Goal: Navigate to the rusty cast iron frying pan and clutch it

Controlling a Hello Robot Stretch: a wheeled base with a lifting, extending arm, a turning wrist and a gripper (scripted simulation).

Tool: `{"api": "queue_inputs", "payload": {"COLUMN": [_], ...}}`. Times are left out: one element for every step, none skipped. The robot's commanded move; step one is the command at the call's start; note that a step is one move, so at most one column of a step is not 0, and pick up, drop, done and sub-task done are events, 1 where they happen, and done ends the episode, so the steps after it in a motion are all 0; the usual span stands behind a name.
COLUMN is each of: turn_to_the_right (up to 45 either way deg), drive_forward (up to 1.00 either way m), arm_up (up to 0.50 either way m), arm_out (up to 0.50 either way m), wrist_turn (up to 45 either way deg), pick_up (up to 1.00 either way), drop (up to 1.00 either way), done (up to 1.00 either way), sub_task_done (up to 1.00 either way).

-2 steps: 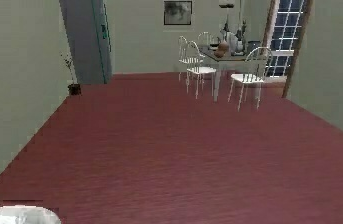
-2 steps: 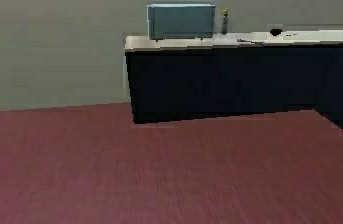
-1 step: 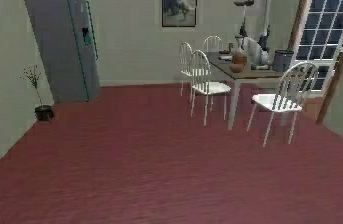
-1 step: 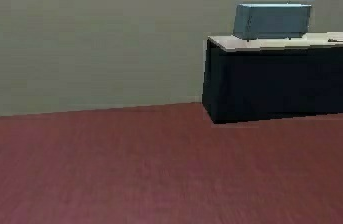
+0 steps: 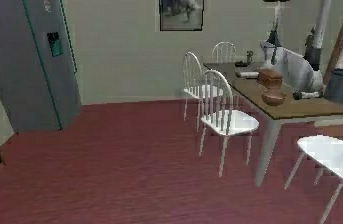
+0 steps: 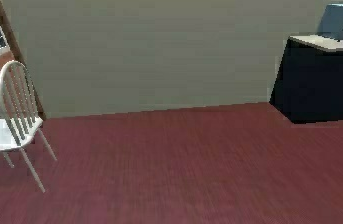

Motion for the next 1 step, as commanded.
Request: {"api": "queue_inputs", "payload": {"turn_to_the_right": [-3.0], "drive_forward": [0.00], "arm_up": [0.00], "arm_out": [0.00], "wrist_turn": [0.0], "pick_up": [0.00], "drop": [0.00], "done": [0.00], "sub_task_done": [0.00]}}
